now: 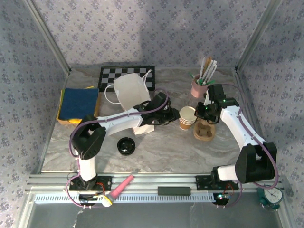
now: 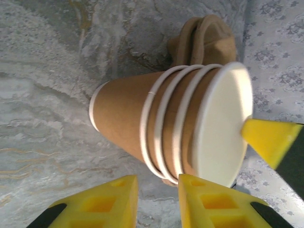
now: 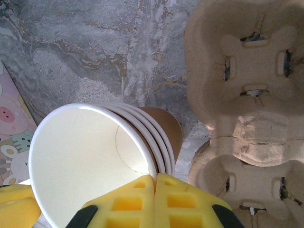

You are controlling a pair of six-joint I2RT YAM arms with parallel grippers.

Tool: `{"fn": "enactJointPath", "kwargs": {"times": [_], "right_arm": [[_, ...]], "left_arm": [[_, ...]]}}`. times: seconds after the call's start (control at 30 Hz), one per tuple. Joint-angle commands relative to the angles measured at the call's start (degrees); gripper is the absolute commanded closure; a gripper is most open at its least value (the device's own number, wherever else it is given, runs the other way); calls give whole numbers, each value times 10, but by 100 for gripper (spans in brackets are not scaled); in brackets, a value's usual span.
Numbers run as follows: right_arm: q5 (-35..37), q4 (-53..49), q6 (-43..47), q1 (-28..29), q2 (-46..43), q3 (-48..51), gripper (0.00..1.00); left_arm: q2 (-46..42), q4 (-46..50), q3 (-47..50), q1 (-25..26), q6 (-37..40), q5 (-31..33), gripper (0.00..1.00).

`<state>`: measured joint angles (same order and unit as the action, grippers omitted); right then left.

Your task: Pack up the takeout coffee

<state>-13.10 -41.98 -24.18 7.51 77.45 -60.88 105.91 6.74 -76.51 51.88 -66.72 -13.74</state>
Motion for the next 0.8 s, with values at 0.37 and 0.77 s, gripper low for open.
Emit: {"fn": "enactJointPath", "kwargs": {"times": [0.37,0.77], "right_arm": [[15,-21,-6,14,35,-26,90],[23,-25,-8,17,37,-28,94]], "left_arm": [[-42,14,1,-5,20,12,68],[-48,23,4,-4,29,17,68]]}}
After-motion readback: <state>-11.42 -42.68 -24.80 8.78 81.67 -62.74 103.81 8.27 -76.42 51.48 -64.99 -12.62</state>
